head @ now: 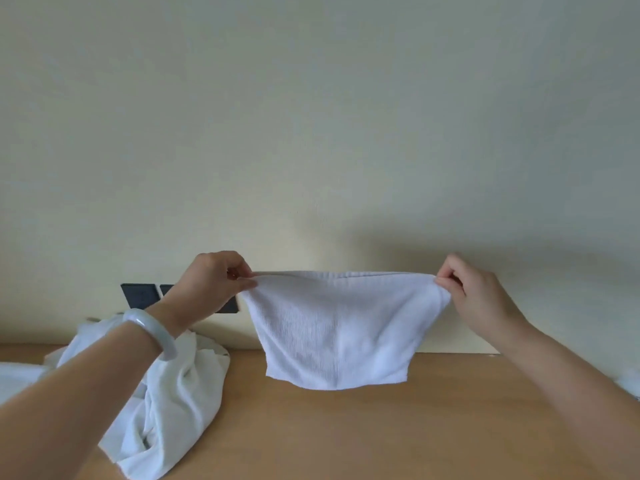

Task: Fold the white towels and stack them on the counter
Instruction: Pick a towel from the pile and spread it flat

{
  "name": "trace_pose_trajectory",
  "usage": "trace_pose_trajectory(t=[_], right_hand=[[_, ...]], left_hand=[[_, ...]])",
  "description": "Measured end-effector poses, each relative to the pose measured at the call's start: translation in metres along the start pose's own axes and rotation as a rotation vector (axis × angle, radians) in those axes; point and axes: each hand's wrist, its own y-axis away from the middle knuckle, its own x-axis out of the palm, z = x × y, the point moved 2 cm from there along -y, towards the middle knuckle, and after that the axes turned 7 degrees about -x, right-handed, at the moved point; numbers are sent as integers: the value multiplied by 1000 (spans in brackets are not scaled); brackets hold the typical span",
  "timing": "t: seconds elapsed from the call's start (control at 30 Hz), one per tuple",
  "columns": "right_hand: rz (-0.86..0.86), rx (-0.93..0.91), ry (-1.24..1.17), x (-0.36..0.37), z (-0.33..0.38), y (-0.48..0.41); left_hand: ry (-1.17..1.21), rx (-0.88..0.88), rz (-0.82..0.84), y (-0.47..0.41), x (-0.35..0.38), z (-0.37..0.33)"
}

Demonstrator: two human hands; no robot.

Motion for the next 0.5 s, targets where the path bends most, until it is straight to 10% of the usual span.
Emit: trace_pose_trajectory(t=[0.5], right_hand=[[35, 96, -65, -3, -2, -1]], left_hand=[[68, -19, 36, -2, -15, -3]])
